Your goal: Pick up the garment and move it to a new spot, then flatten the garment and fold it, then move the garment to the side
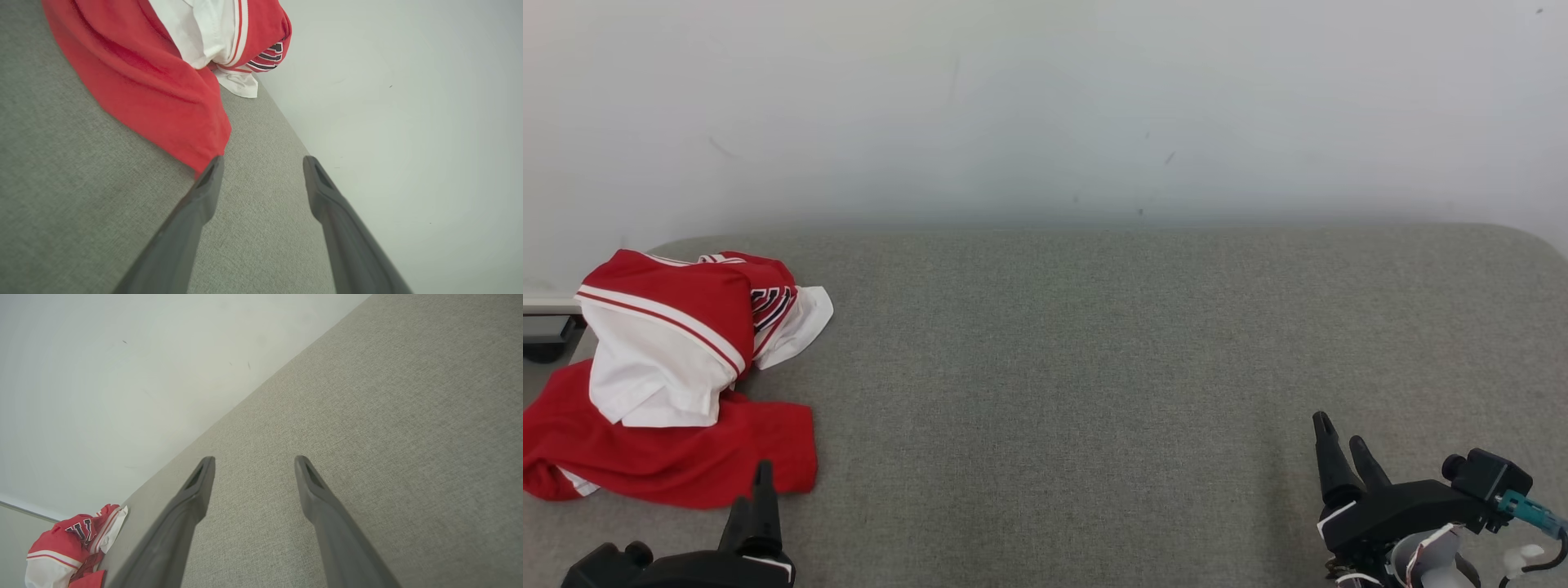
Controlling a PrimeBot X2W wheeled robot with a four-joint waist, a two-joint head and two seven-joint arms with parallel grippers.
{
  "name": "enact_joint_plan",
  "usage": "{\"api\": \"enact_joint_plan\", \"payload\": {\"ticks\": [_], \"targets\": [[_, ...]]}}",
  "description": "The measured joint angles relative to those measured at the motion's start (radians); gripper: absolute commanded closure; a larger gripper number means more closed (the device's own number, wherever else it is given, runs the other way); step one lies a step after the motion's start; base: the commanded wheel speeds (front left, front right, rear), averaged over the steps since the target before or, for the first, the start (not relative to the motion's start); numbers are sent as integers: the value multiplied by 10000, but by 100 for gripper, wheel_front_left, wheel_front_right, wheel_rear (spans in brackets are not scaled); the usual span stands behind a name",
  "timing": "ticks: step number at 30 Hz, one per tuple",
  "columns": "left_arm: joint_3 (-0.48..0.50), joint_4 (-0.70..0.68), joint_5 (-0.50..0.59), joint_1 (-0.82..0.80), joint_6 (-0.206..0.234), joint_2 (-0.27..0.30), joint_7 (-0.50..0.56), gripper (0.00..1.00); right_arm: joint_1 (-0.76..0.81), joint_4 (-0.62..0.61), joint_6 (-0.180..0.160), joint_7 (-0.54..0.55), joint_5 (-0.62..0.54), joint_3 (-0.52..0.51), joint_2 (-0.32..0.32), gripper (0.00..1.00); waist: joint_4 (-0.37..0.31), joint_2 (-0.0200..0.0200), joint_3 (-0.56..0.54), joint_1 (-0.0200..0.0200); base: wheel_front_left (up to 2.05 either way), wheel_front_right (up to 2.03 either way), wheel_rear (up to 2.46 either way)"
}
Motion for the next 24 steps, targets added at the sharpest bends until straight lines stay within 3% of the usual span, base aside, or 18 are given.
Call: {"api": "enact_joint_plan", "payload": {"ticks": [24], "targets": [[-1058,345,3446,-647,633,326,-905,0,-386,581,-623,-924,-3885,347,15,0,83,0,-176,0,0,0,0]]}}
